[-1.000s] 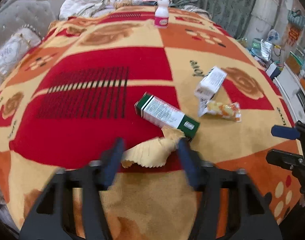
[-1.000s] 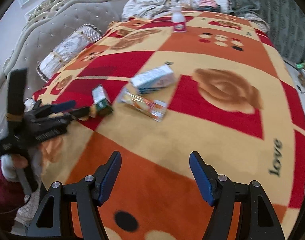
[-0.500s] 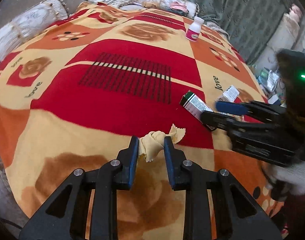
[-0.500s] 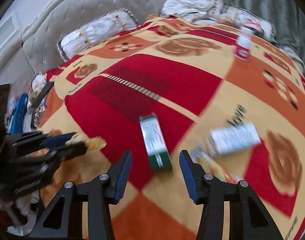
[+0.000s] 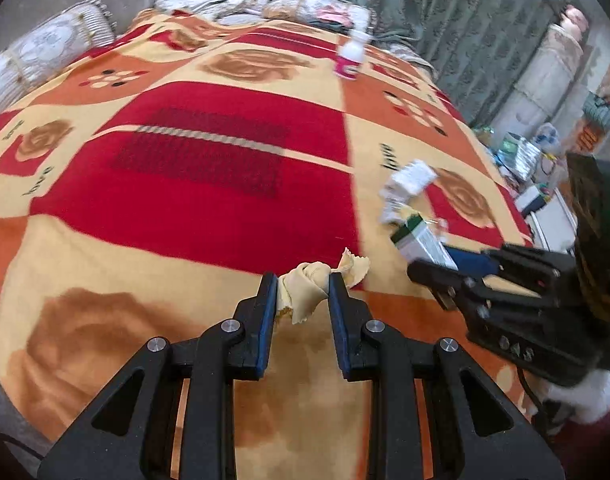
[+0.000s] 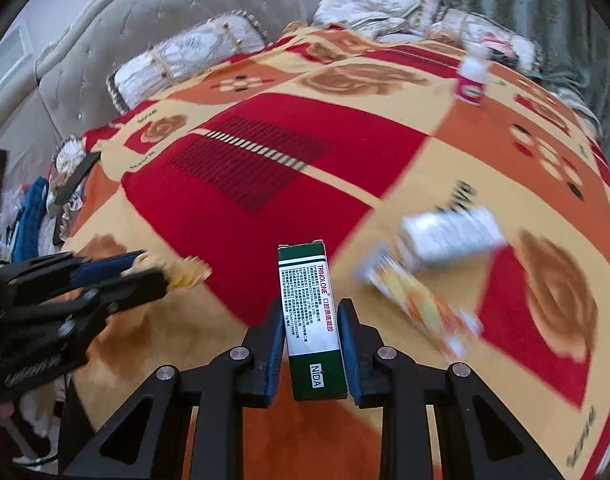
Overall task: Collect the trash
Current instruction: 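Grasp the beige cloth scrap with the left tool while the right tool grasps the green medicine box, then carry the cloth scrap and green medicine box with both tools over the bin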
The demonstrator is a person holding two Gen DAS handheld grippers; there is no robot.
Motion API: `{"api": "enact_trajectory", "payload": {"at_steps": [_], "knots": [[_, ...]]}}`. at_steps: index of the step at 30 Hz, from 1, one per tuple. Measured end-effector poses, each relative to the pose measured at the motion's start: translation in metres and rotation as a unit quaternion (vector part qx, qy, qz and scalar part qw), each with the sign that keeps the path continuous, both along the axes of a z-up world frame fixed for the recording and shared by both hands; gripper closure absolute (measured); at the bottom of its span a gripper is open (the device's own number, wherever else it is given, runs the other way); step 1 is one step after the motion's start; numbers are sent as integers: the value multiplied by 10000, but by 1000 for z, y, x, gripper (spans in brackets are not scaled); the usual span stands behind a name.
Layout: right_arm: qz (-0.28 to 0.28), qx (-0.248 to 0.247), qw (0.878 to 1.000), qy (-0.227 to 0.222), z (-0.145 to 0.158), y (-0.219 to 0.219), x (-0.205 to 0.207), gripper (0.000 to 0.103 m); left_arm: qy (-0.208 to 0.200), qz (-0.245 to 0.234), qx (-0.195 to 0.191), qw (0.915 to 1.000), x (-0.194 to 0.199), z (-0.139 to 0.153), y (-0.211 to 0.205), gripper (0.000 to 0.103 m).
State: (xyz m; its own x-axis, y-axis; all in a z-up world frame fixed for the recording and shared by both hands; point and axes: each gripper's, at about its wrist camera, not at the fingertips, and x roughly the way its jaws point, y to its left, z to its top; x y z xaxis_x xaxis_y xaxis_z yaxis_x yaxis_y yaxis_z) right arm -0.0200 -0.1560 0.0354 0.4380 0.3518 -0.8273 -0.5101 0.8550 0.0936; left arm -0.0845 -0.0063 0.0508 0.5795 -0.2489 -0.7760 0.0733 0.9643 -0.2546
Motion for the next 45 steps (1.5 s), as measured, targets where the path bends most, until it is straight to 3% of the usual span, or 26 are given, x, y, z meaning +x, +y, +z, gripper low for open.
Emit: {"api": "enact_trajectory", "payload": {"at_steps": [19,45], "knots": [[-1384,249,9900,-105,9,-139,-81,78,-145,-939,302,9950,-22,7,-135,80],[-2696,334,9620,-279,23,-277,-133,78,-268,-2082,298,9773,-33,20,-273,80]]}}
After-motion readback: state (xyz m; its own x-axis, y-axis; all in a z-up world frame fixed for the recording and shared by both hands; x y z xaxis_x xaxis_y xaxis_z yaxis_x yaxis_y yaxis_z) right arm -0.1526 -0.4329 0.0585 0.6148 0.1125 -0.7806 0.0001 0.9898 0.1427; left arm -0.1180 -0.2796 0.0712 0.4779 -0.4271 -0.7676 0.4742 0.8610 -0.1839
